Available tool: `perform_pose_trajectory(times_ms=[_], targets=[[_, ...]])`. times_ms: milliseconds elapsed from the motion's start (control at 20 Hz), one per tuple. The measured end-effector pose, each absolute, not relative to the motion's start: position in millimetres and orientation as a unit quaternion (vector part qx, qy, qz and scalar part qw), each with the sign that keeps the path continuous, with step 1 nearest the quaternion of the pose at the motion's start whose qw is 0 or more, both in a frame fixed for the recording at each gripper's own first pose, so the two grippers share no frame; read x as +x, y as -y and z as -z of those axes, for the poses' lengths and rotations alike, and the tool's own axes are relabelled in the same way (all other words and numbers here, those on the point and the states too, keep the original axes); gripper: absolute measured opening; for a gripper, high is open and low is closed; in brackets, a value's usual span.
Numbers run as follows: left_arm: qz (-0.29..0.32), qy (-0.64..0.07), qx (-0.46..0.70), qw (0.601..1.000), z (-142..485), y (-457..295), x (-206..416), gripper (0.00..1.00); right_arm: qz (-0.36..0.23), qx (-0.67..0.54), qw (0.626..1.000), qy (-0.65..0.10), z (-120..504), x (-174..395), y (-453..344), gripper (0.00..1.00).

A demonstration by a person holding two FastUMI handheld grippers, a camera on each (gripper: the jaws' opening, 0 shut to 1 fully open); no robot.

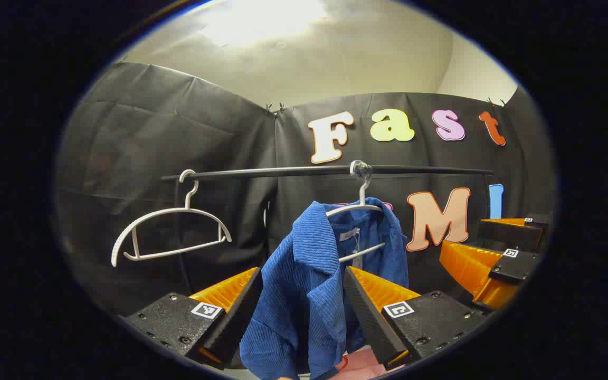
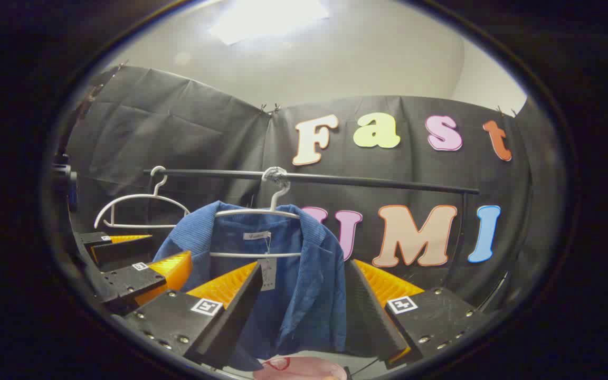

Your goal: Grasp the clothes on the hanger with both hands and then place them into the laundry hamper below.

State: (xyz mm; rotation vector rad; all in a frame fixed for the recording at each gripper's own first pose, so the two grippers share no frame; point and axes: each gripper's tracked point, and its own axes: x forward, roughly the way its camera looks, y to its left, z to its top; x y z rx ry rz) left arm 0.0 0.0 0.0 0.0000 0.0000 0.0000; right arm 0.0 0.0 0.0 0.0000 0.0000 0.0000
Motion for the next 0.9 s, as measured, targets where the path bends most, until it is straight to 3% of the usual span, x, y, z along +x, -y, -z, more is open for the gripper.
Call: perform_pose_trajectory(times_ms=[750,900], targets=[[0.012,-0.022,0.012,1.0,14.1,13.0,-3.2,0.94,0.022,0.006,1.0,-0.003,-6.2,-3.7,2.8,0.98],[0.016,-0.044,0.019,0.999,32.1,18.9,-1.4,0.82,0.024,0.014,1.0,-0.006,-5.2,-7.8,7.5,0.98]])
